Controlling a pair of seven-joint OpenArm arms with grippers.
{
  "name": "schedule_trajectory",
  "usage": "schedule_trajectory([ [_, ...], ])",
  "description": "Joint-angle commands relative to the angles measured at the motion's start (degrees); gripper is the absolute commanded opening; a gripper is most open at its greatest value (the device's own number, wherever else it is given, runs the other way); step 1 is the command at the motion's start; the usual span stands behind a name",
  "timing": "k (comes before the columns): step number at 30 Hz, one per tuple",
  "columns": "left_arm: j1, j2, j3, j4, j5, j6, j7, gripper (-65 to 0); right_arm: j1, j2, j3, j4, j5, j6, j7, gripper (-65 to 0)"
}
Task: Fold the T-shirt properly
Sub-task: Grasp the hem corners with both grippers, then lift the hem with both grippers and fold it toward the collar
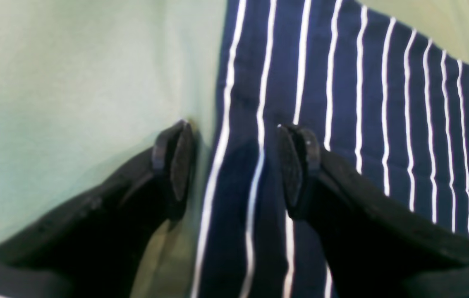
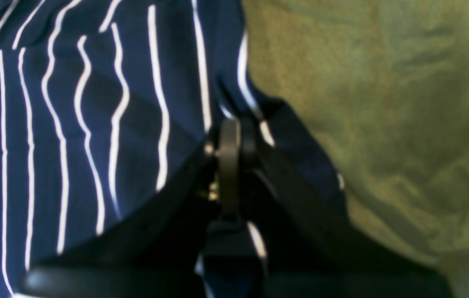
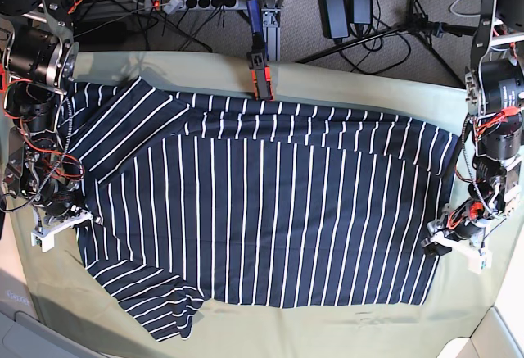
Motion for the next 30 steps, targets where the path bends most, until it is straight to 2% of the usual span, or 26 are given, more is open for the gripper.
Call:
schedule_trajectory([
  [1,-1.6,0.0,0.0,0.7,-0.4,-1.3,0.3,-28.9,1.3,0.9,0.1,0.9,0.3,0.6,-0.2,-65.0],
  [7,-1.6,0.6,0.0,0.7,-0.4,-1.3,0.4,-29.1,1.3,0.9,0.1,0.9,0.3,0.6,-0.6,-65.0],
  [8,-1.6,0.6,0.0,0.7,-0.4,-1.3,0.4,-31.2,1.3,0.9,0.1,0.9,0.3,0.6,-0.6,-65.0],
  [11,-1.6,0.7,0.0,0.7,-0.4,-1.3,0.6,-43.5,1.3,0.9,0.1,0.9,0.3,0.6,-0.6,-65.0],
  [13,-1.6,0.7,0.0,0.7,-0.4,-1.3,0.7,-46.8,1.3,0.9,0.1,0.9,0.3,0.6,-0.6,-65.0],
  [15,-1.6,0.7,0.0,1.4,-0.4,-1.9,2.3,-46.8,1.3,0.9,0.1,0.9,0.3,0.6,-0.6,-65.0],
  [19,-1.5,0.7,0.0,3.8,-3.1,-7.7,6.8,-46.8,1.3,0.9,0.1,0.9,0.3,0.6,-0.6,-65.0],
  [22,-1.5,0.7,0.0,6.1,-6.3,-8.0,9.1,-46.8,1.3,0.9,0.1,0.9,0.3,0.6,-0.6,-65.0],
  [25,-1.6,0.7,0.0,6.4,-6.4,-8.0,8.2,-47.6,1.3,0.9,0.1,0.9,0.3,0.6,-0.6,-65.0],
  [26,-1.5,0.7,0.0,6.4,-6.3,-8.0,8.1,-50.2,1.3,0.9,0.1,0.9,0.3,0.6,-0.6,-65.0],
  [28,-1.5,0.7,0.0,6.4,-6.3,-8.0,8.1,-59.6,1.3,0.9,0.1,0.9,0.3,0.6,-0.6,-65.0],
  [30,-1.5,0.7,0.0,6.4,-6.3,-8.0,8.1,-64.1,1.3,0.9,0.1,0.9,0.3,0.6,-0.6,-65.0],
])
